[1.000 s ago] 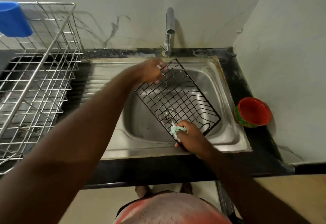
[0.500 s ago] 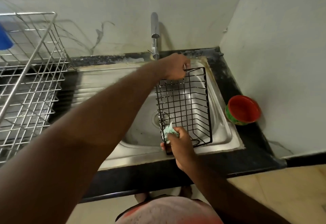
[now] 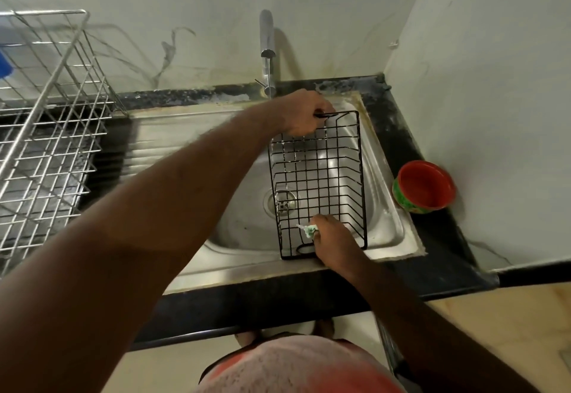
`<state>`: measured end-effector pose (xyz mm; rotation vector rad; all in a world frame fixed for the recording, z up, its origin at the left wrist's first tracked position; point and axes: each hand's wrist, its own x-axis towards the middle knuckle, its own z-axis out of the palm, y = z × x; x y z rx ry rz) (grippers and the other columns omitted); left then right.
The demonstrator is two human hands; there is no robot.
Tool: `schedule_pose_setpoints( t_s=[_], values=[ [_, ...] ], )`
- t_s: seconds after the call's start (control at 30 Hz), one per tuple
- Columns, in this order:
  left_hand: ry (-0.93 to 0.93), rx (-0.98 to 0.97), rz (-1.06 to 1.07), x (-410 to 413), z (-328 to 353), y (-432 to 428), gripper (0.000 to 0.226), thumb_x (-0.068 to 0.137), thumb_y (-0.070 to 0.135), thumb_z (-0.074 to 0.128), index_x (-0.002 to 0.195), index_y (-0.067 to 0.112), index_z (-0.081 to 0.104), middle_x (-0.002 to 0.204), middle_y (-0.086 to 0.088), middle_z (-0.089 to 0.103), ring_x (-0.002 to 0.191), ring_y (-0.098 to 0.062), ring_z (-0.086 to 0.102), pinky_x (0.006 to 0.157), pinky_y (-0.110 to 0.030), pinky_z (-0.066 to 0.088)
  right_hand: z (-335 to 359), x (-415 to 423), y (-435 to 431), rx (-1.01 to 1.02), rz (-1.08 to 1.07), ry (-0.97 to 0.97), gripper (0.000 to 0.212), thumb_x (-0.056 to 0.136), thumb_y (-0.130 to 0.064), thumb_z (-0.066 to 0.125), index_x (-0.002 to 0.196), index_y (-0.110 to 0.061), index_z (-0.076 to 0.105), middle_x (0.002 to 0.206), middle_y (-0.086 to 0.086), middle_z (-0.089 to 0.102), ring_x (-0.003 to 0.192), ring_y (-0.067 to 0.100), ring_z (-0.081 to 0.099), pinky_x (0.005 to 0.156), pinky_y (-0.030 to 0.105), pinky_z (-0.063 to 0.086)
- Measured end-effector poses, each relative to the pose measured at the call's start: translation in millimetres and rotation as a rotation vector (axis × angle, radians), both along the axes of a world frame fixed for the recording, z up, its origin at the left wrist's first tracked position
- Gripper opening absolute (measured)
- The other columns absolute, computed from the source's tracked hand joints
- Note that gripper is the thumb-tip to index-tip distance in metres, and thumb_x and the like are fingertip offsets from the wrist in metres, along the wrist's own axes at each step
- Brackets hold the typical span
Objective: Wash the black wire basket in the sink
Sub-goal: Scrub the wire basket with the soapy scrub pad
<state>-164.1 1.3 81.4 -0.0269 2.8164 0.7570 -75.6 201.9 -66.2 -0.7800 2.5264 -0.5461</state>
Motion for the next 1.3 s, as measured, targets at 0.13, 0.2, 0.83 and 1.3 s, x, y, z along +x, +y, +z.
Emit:
schedule_pose_setpoints(
  t_s=[0.13, 0.2, 0.83, 1.3],
  values=[
    [0.001, 0.004, -0.002, 4.9, 4.2, 1.5, 0.050, 0.094, 0.001, 0.053, 0.141, 0.017, 0.055, 0.133, -0.010, 0.063, 0.115, -0.022, 0.061, 0.095, -0.029, 0.042, 0.2, -0.4, -1.3, 0.045, 0.065, -0.007, 0.035, 0.092, -0.006, 0.055, 0.126, -0.014, 0.053, 0.125, 0.006, 0.055, 0.114, 0.019, 0.048, 0.095, 0.028, 0.039],
    [0.000, -0.016, -0.006, 9.4, 6.8, -1.3, 0.052, 0.092, 0.000, 0.054, 0.141, 0.016, 0.055, 0.130, -0.011, 0.064, 0.113, -0.023, 0.061, 0.094, -0.030, 0.042, -0.5, -3.9, 1.0, 0.046, 0.084, -0.025, 0.033, 0.093, -0.007, 0.055, 0.125, -0.015, 0.053, 0.124, 0.004, 0.056, 0.112, 0.018, 0.049, 0.091, 0.027, 0.038],
    [0.032, 1.003, 0.744, 91.9, -83.7, 0.9, 0.069, 0.084, -0.015, 0.045, 0.145, 0.015, 0.042, 0.126, -0.023, 0.056, 0.105, -0.031, 0.063, 0.094, -0.049, 0.051, 12.8, -11.9, -7.0, -0.003, 0.182, -0.049, 0.018, 0.088, -0.008, 0.062, 0.103, -0.013, 0.071, 0.100, 0.007, 0.070, 0.093, 0.021, 0.062, 0.075, 0.026, 0.044],
    [0.148, 1.042, 0.764, 91.1, -93.8, 3.4, 0.066, 0.081, -0.013, 0.042, 0.142, 0.013, 0.045, 0.120, -0.020, 0.056, 0.098, -0.031, 0.060, 0.080, -0.040, 0.051, 25.7, -12.0, -37.9, 0.105, 0.507, -0.156, 0.029, 0.082, 0.001, 0.065, 0.101, -0.017, 0.077, 0.111, 0.003, 0.070, 0.103, 0.016, 0.061, 0.093, 0.028, 0.048]
  ],
)
